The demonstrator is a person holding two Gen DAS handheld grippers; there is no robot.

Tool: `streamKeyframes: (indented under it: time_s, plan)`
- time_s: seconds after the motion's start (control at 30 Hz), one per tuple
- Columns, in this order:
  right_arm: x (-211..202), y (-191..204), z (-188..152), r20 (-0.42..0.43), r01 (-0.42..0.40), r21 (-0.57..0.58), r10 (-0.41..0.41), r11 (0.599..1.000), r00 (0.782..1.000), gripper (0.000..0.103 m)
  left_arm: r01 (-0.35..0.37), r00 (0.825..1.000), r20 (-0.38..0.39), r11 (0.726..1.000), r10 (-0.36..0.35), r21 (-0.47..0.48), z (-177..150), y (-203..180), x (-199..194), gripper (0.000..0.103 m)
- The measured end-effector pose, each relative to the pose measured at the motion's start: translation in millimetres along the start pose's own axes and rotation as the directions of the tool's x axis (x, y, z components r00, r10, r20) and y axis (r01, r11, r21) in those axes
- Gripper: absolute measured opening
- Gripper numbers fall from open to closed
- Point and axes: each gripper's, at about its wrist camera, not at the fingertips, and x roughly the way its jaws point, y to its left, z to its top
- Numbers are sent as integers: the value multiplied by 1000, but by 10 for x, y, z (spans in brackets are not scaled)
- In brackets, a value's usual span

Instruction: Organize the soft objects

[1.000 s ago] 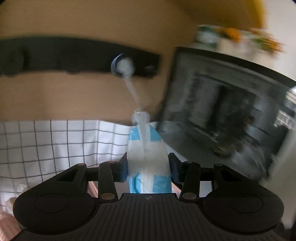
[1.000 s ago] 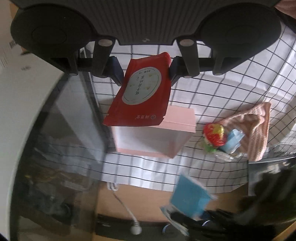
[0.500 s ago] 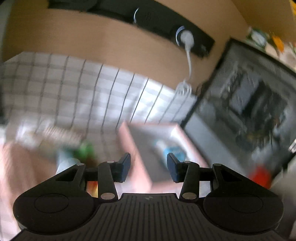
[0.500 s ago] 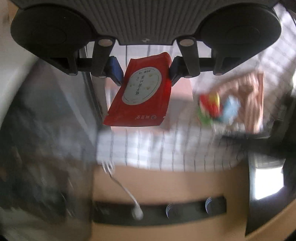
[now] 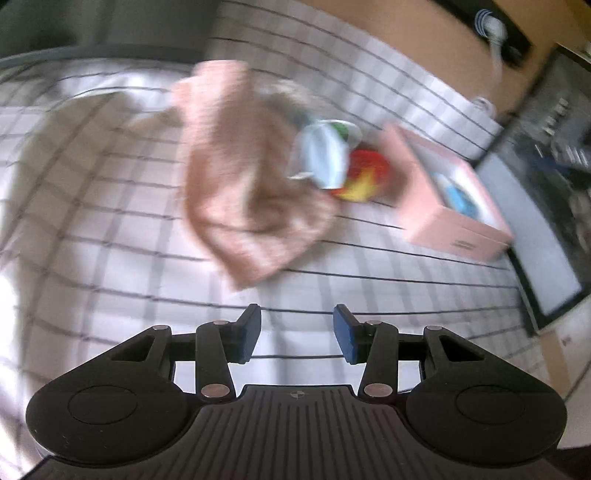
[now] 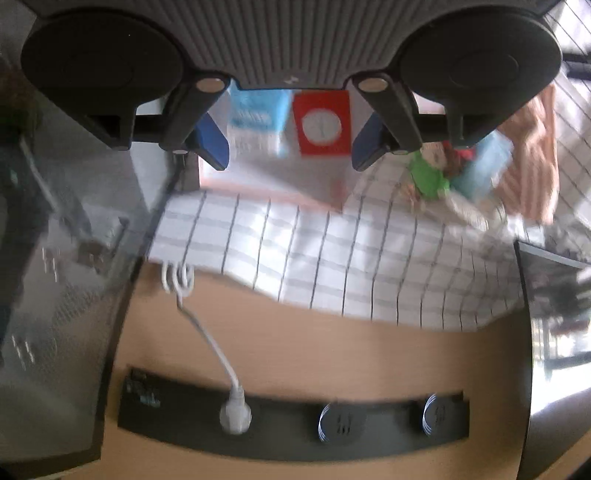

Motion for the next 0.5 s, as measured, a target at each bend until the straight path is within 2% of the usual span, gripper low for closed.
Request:
streamKeyframes:
  time_s: [0.1,0.2,0.27,0.37,0.43,0.5]
  plan:
    - [-24,106,-257,-7,22,-23,-22,999,1000,76,-50,999,13,998,50,-48,-27,199,-59,47]
    - [-147,223,-517,1,32,-13,-32,999,999,77,-35,998,45,997,38,-67,77,262,-115,47]
    - [-212,328,-615,-12,8,-21,-8,1000,1000,77,-3,997,77,998,7,-58,224,209,-108,47]
    - [-321,512,-737,-24,9,-98,-11,995,1000,77,28,992,122,999,-24,-28,469,123,-74,47]
    - [-420,589,-811,-14,9,-133,-11,991,1000,77,10,988,151,1000,-8,-13,662,62,-48,47]
    - [-492,616,-886,-30,-7,-130,3,992,1000,77,-10,983,182,999,18,-47,853,53,-37,47]
